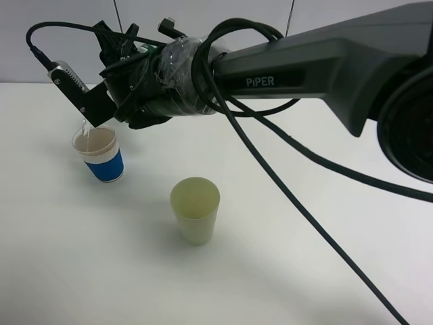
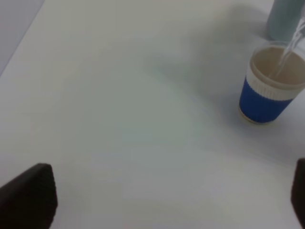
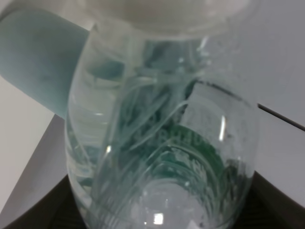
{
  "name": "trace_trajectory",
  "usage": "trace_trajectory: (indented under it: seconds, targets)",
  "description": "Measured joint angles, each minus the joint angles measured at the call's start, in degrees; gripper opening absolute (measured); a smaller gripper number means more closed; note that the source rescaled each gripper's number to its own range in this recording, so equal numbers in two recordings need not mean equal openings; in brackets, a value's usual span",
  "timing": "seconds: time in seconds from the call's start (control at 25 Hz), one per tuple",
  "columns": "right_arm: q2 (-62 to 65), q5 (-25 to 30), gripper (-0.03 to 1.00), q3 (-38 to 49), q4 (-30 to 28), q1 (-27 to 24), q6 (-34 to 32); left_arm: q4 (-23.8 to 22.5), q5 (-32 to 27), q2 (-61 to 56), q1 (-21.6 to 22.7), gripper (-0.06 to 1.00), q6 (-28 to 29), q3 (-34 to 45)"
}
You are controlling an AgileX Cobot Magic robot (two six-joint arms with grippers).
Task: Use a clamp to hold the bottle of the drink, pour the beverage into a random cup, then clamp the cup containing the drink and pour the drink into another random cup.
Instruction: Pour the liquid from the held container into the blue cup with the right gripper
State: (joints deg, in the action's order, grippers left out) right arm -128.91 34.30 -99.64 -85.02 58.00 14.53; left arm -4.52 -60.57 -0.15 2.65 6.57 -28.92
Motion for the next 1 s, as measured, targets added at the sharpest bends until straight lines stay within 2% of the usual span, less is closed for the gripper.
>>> trace_trajectory:
  seconds: [0.64,1.0]
  targets:
    - [0.0,0.0,0.00,0.0,-1.4,0.0,0.2,0.0,0.0,0.0,0.0,1.00,0.0,0.0]
    - [0.0,1.4,0.00,0.0,-2.7,0.0,4.6,0.0,0.0,0.0,0.0,1.00,0.0,0.0]
